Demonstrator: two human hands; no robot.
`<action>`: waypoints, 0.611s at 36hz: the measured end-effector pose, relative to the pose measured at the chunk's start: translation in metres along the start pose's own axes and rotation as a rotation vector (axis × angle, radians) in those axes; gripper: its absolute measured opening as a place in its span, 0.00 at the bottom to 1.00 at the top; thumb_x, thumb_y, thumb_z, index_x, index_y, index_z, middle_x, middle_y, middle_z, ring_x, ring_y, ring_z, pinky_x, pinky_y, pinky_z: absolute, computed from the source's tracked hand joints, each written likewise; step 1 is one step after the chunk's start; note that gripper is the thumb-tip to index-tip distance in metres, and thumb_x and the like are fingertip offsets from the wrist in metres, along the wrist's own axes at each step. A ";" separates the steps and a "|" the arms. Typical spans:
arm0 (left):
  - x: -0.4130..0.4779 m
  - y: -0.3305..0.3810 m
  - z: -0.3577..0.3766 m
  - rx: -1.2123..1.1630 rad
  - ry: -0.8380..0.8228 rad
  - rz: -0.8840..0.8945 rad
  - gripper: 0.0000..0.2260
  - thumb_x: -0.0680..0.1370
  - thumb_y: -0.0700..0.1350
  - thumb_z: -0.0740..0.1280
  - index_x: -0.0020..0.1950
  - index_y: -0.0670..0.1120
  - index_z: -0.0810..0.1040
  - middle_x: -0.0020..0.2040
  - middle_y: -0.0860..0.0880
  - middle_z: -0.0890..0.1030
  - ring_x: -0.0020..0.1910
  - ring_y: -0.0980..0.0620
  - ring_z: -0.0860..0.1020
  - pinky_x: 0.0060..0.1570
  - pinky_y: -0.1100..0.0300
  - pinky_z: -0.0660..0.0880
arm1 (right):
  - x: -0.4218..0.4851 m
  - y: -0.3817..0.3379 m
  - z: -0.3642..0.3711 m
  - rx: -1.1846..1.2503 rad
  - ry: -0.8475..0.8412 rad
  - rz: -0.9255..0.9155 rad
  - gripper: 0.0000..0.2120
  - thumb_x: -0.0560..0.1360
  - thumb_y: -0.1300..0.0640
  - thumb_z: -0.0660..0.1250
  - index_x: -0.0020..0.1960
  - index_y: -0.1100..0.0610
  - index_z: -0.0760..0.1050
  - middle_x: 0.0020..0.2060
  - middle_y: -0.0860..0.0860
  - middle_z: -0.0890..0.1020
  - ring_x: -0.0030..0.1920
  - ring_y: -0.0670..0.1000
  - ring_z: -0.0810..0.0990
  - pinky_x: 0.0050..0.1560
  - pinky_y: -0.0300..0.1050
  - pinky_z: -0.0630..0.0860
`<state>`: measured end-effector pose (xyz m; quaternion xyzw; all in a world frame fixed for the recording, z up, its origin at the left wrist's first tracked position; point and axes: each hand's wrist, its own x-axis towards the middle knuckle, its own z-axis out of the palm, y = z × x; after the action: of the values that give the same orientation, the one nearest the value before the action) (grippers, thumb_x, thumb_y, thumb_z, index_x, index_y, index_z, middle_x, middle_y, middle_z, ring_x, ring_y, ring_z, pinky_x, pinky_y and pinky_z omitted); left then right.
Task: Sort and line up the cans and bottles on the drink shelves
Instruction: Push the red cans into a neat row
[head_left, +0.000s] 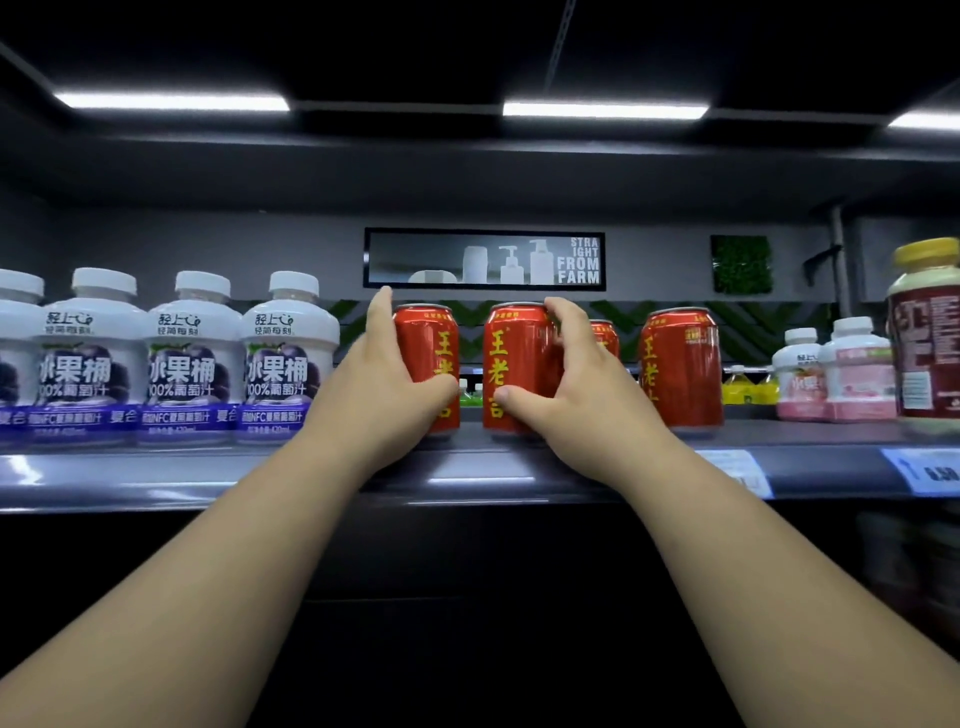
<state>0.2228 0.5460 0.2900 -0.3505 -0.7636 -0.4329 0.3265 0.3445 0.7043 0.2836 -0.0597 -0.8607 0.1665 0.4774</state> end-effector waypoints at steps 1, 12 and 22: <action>-0.001 0.000 0.000 0.022 0.018 0.013 0.46 0.72 0.59 0.72 0.79 0.60 0.42 0.73 0.46 0.67 0.66 0.45 0.71 0.62 0.48 0.70 | 0.000 0.000 0.000 -0.002 -0.001 -0.002 0.44 0.74 0.38 0.72 0.79 0.40 0.47 0.73 0.47 0.69 0.68 0.51 0.72 0.62 0.52 0.74; -0.001 0.000 0.000 -0.015 0.003 0.057 0.37 0.72 0.56 0.72 0.75 0.56 0.56 0.61 0.52 0.73 0.57 0.48 0.75 0.58 0.46 0.76 | 0.000 0.001 -0.001 -0.071 -0.001 -0.002 0.47 0.71 0.35 0.73 0.78 0.39 0.46 0.69 0.47 0.74 0.62 0.53 0.77 0.59 0.53 0.78; -0.003 -0.001 -0.001 0.032 0.058 0.115 0.40 0.71 0.57 0.73 0.77 0.53 0.56 0.69 0.48 0.72 0.63 0.48 0.73 0.61 0.49 0.72 | 0.001 0.003 -0.004 0.011 -0.119 -0.031 0.47 0.74 0.36 0.70 0.79 0.37 0.41 0.73 0.51 0.72 0.69 0.54 0.74 0.65 0.56 0.74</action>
<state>0.2234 0.5443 0.2877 -0.3757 -0.7392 -0.4113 0.3784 0.3471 0.7089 0.2857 -0.0337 -0.8874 0.1672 0.4282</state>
